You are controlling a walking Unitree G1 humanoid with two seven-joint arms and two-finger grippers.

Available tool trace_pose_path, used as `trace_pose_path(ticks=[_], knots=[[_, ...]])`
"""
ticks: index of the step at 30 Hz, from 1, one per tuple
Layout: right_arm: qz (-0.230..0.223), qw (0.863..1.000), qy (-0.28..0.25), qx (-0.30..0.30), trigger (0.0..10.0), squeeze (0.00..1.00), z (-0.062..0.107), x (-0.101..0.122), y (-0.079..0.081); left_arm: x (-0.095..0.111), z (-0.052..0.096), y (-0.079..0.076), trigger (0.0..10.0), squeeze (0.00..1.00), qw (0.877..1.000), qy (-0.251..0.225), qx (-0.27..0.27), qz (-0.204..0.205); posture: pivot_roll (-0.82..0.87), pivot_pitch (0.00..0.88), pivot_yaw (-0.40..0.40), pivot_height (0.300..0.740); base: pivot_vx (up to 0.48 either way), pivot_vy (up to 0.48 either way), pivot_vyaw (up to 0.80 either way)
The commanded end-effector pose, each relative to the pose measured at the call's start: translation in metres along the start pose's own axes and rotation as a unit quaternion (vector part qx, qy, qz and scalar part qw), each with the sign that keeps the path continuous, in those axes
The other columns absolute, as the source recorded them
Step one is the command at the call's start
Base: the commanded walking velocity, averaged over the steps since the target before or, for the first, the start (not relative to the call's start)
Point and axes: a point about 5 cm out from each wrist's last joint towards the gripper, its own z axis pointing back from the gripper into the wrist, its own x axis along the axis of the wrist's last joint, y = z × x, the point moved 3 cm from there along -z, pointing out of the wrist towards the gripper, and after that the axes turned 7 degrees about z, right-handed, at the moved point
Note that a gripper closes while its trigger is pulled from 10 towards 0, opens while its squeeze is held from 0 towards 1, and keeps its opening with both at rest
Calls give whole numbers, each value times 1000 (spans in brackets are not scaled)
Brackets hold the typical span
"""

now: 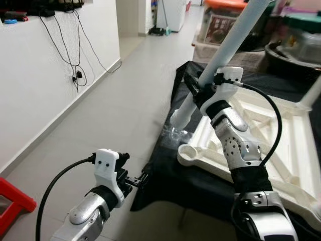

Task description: Building children table

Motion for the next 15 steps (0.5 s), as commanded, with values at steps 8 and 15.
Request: trace_pose_path(ticks=[8, 15], knots=[[8, 1000, -11, -2, 10000, 0, 0, 5, -4, -3, -2, -2, 10000, 0, 1000, 7, -1, 5, 69, 63, -67, 740, 127, 0, 0], [4, 999, -17, 37, 10000, 0, -2, 10, 2, -5, -3, -1, 10000, 0, 1000, 11, 4, 3, 67, 57, -66, 740, 0, 0, 0]])
